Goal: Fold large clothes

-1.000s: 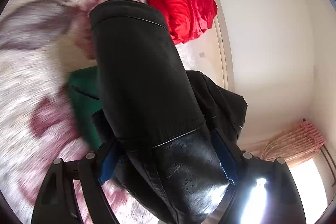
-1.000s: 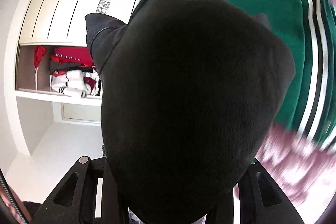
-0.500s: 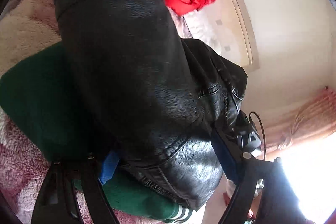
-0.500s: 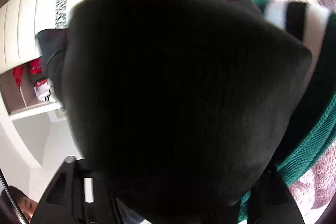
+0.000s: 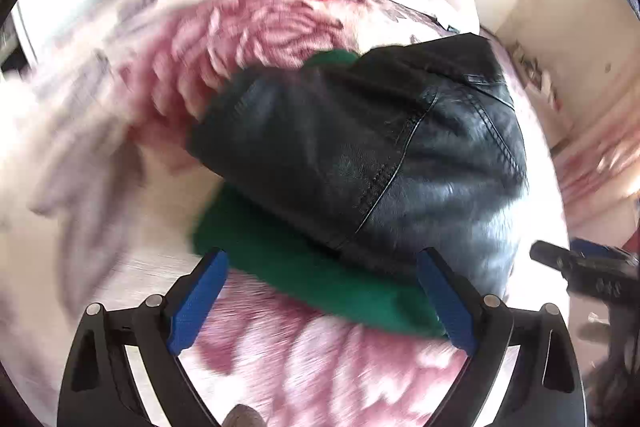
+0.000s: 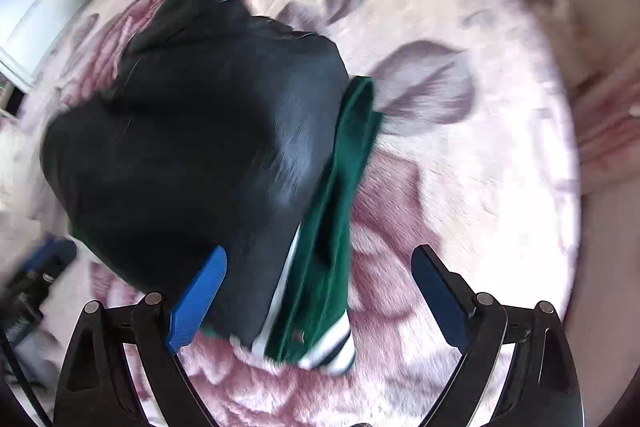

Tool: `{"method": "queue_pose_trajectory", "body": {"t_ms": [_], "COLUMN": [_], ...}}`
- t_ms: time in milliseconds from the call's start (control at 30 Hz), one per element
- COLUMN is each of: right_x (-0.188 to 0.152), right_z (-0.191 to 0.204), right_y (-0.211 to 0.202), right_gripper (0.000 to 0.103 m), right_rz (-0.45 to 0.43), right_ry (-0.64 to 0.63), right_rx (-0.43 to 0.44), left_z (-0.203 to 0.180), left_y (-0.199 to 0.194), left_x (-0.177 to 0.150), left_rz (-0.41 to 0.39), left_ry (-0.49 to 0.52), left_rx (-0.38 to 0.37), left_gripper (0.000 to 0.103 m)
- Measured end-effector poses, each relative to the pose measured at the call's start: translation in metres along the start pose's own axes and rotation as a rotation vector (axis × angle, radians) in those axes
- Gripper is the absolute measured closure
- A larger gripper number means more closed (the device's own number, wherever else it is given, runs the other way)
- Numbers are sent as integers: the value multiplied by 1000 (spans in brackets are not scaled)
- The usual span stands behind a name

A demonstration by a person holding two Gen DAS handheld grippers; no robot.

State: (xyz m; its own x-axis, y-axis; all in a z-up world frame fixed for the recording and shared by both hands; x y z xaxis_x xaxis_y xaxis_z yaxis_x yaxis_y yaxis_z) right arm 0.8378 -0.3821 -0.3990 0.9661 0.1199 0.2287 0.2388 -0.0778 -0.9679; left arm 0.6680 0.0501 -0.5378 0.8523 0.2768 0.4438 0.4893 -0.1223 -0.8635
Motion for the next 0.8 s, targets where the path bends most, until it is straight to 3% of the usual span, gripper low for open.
{"method": "queue_pose_trajectory", "body": {"t_ms": [100,233,333,467,800], "right_x": [-62,-109,-148,-195,-301], "right_z": [2,24,19,10,9], "right_y": [-31,-120,-161,-252,-456], "right_gripper": [7,6,5,5,5], "right_rz": [-41,-150,-181,-224,-341], "right_ry": [77,136,173,215,269], "right_rx": [-43,-143,-172,-176,-223], "left_z": [-9,-7,-4,-4,-20], "left_y": [-46,-112,-160,-217,-388], "left_x": [-17,-27,-25,-27,-75], "left_rz": [-31,-63,-82,-97,-190], "left_ry": [87,151,177,217,296], "left_rx": [61,82,105,96,67], "left_gripper": [7,6,6,6,6]}}
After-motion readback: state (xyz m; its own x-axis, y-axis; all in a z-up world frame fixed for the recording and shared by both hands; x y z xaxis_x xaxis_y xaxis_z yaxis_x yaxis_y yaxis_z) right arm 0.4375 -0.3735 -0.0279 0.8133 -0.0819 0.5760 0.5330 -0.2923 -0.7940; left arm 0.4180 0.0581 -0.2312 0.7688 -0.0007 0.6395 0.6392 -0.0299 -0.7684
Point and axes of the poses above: each gripper's, at about its wrist camera, not at the fingertips, and y roughly the way its jaws point, z to its left, x to its top, the point moved 3 cm from there along y, roughly the way its jaws point, and after that the axes turned 2 degrees about -x, right-handed, at the moved point
